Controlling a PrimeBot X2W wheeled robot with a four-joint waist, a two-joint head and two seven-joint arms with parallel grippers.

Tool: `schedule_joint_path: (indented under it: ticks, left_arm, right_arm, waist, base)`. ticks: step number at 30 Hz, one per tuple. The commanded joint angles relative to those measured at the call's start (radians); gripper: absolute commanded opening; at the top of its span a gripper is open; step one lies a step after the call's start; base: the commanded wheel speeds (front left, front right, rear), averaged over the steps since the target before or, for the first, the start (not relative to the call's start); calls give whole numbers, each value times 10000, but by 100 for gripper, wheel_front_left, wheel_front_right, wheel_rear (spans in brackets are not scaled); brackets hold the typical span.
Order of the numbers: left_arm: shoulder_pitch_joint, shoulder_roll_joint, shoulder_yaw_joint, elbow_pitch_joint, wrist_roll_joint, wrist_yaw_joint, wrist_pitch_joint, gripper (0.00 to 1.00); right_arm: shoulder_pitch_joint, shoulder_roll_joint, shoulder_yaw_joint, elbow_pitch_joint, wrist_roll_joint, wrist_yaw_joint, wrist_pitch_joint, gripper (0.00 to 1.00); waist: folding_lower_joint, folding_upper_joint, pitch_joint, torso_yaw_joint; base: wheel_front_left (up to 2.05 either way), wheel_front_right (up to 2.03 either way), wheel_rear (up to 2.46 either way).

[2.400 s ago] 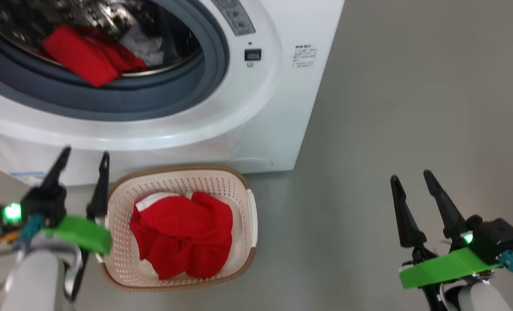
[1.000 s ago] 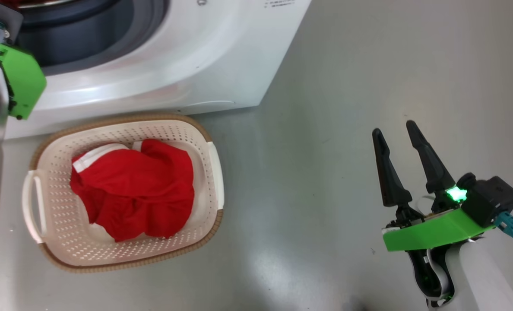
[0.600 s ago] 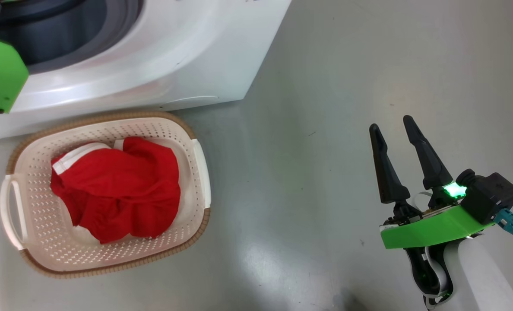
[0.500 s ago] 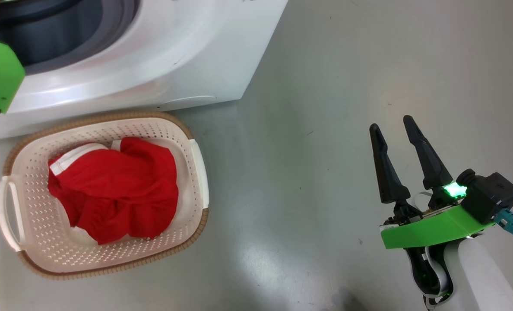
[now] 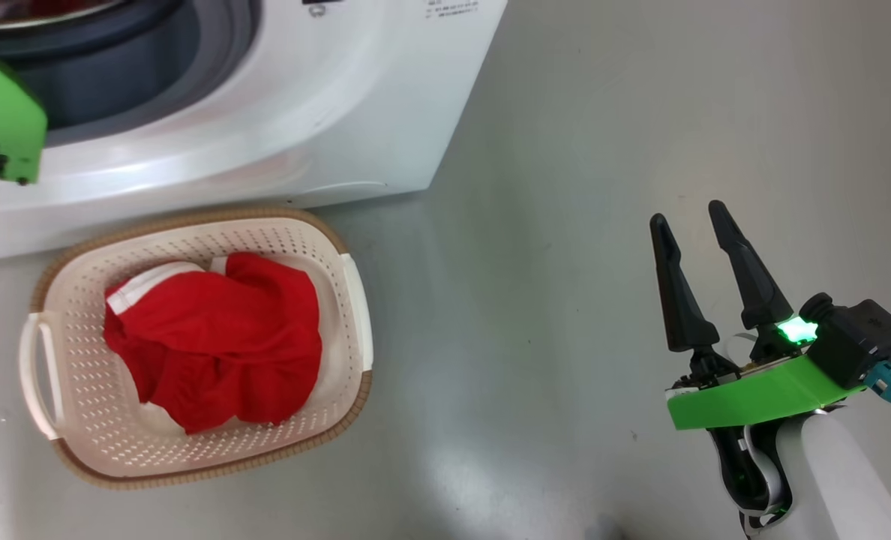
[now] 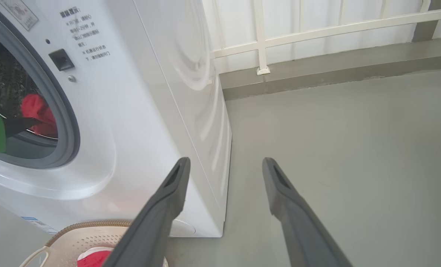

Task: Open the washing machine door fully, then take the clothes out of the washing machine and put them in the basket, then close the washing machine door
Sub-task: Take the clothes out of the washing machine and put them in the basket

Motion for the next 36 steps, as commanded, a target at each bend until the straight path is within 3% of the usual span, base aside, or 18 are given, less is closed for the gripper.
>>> schedule_joint_path:
  ticks: [1,12,26,31,36]
  left_arm:
    - [257,316,402,-171,-384,-78,-418,0]
    - [1622,-434,1921,-1147,-2550,-1354,-1385,0]
    - [4024,-1282,3050,-4609,-4406,-1807,-1394,0]
    - [4994,-1566,3053,-5899,-5742,-1814,-1394,0]
    - [5872,-1492,2856,-7222,-6632,-1816,-1394,0]
  right_arm:
    - [142,-58,121,-185,-63,62,-63,100]
    - [546,-58,-63,-49,-332,62,-63,100]
    - [978,-58,-285,-4,-603,62,-63,100]
    - [1180,-58,-389,-13,-667,62,-63,100]
    - [1326,-58,-491,-37,-747,62,-63,100]
  waist:
    - [0,0,-301,189]
    - [0,0,-1257,675]
    - [0,0,-1995,1096]
    - [0,0,-2215,1217]
    - [0,0,-2352,1331]
  base:
    - [0,0,0]
    - [0,0,0]
    - [0,0,0]
    - [0,0,0]
    - [0,0,0]
